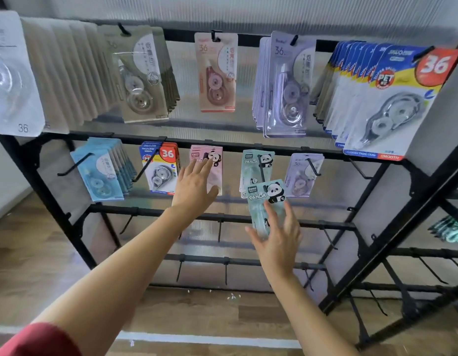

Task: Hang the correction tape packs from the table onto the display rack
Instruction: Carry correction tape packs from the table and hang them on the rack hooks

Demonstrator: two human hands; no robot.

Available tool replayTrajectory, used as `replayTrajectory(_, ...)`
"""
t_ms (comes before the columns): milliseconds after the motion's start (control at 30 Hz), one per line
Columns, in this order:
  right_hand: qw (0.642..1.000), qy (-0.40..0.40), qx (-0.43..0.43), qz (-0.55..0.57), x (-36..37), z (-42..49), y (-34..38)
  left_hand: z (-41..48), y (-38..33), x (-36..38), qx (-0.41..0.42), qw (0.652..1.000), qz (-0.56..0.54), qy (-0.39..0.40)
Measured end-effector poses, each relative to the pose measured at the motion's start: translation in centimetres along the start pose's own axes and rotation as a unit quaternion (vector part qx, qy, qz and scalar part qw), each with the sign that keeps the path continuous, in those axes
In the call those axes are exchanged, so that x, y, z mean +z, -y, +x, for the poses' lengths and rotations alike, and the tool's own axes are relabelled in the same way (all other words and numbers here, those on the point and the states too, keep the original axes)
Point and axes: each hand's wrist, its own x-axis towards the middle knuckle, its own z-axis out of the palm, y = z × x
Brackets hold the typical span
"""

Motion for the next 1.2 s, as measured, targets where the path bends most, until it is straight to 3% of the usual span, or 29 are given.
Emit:
replayTrajectory(633,0.973,0.229,0.0,-0.023,6.2,11.4,-2.6,0.0,-0.4,0.7,-0.032,0.997,0.051,-0.043)
replayTrajectory(933,0.953,0.296,0.024,-0.062,5.3,7.9,-1.9,-0.1,-0.6,0.3,-0.039,0.998,0.043,-0.034)
replayTrajectory(1133,0.928,0.364,-0.05,-0.06,4.7,2.4,0.0,-3.9,-0.1,-0.4,-0.019,0.997,-0.016,-0.071)
replayTrajectory(1200,0.91,0.406,-0.068,-0.043,4.8,0.7,1.3,-6.9,1.3,0.0,-0.023,0.999,0.003,-0.048)
